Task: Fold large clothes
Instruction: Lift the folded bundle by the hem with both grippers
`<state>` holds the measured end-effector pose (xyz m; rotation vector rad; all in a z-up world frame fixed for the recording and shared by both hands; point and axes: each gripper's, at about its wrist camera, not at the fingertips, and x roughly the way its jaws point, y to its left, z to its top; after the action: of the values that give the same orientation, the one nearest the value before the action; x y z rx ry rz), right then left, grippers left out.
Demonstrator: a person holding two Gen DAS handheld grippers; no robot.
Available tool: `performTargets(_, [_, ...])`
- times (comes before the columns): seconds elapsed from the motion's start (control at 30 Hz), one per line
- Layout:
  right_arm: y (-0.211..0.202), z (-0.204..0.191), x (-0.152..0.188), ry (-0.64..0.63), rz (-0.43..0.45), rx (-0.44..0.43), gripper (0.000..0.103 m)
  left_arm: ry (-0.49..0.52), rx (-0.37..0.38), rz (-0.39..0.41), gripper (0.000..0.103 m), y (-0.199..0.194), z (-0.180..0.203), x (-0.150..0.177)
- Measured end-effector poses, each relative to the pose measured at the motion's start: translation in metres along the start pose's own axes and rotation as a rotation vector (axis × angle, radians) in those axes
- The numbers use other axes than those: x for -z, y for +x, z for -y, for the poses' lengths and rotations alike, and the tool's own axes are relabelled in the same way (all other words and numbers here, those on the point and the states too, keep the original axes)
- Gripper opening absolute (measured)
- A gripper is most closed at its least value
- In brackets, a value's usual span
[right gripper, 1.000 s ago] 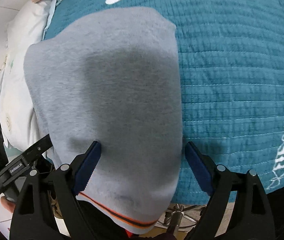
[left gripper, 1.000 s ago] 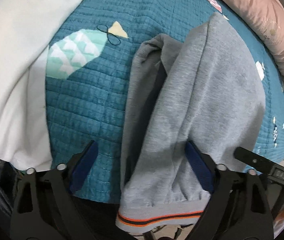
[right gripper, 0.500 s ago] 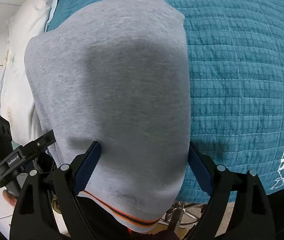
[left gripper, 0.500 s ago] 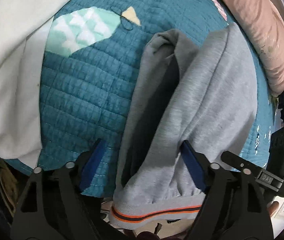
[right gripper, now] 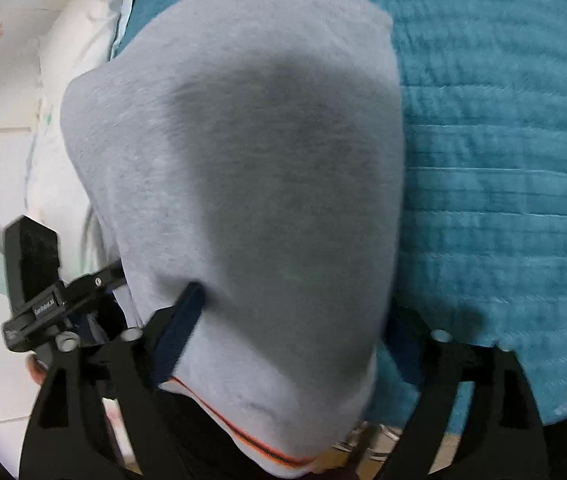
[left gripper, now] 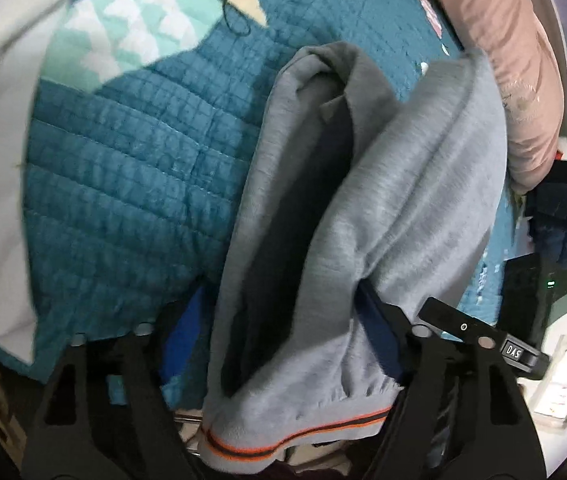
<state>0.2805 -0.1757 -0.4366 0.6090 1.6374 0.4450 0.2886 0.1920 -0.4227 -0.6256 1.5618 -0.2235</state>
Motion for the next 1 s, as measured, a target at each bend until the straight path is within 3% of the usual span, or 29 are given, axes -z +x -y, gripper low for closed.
performTargets(0.03, [0.003,0.000,-0.002,0.019,0.005,-0.024,0.096,0.001,-0.007,-0.005,0.080,0.001,0.000,-0.001])
performTargets(0.1, [0.006,-0.006,-0.005,0.023,0.011,0.009,0.096,0.014,-0.043,-0.005,0.080,0.002,0.005,-0.001])
performTargets(0.13, [0.006,-0.009,-0.005,0.017,0.015,0.021,0.091,0.010,-0.047,-0.004,0.079,0.003,0.006,-0.001])
performTargets(0.17, [0.004,-0.012,-0.004,0.012,0.024,0.032,0.079,0.006,-0.051,-0.003,0.078,0.002,0.008,0.000])
performTargets(0.23, [-0.004,-0.016,-0.001,0.011,0.043,0.064,0.061,0.020,-0.049,0.013,0.052,-0.004,0.020,0.004])
performTargets(0.27, [-0.010,-0.014,0.001,0.022,0.055,0.042,0.050,0.022,0.028,-0.006,0.038,-0.004,0.021,0.007])
performTargets(0.37, [-0.024,-0.016,0.007,0.031,0.079,-0.007,0.038,0.043,0.002,0.019,0.037,-0.006,0.024,0.014])
performTargets(0.47, [-0.022,-0.022,0.006,-0.009,0.086,0.021,0.043,0.057,-0.011,0.012,0.037,-0.001,0.028,0.013])
performTargets(0.5, [-0.021,-0.017,0.002,0.002,0.080,0.017,0.046,0.060,0.010,0.002,0.042,0.002,0.026,0.010])
performTargets(0.53, [-0.010,-0.020,0.002,0.022,0.075,0.007,0.057,0.043,0.012,-0.006,0.055,0.011,0.028,0.007])
performTargets(0.63, [0.009,-0.012,-0.010,0.061,0.062,-0.034,0.066,-0.032,0.057,-0.024,0.057,0.021,0.022,-0.003])
performTargets(0.7, [0.007,-0.019,-0.014,0.052,0.063,0.000,0.061,0.000,0.036,-0.015,0.056,0.024,0.029,-0.003])
performTargets(0.77, [0.006,-0.025,-0.015,0.069,0.075,0.027,0.055,-0.025,0.067,-0.006,0.050,0.027,0.028,-0.004])
performTargets(0.8, [0.005,-0.030,-0.015,0.068,0.083,0.033,0.048,-0.030,0.085,0.000,0.041,0.025,0.029,-0.003])
performTargets(0.87, [-0.009,-0.027,-0.003,0.035,0.098,0.046,0.037,-0.020,0.084,0.016,0.036,0.019,0.034,0.004])
performTargets(1.0, [-0.021,-0.030,-0.003,0.033,0.088,0.044,0.033,0.053,0.033,0.022,0.034,0.015,0.053,0.015])
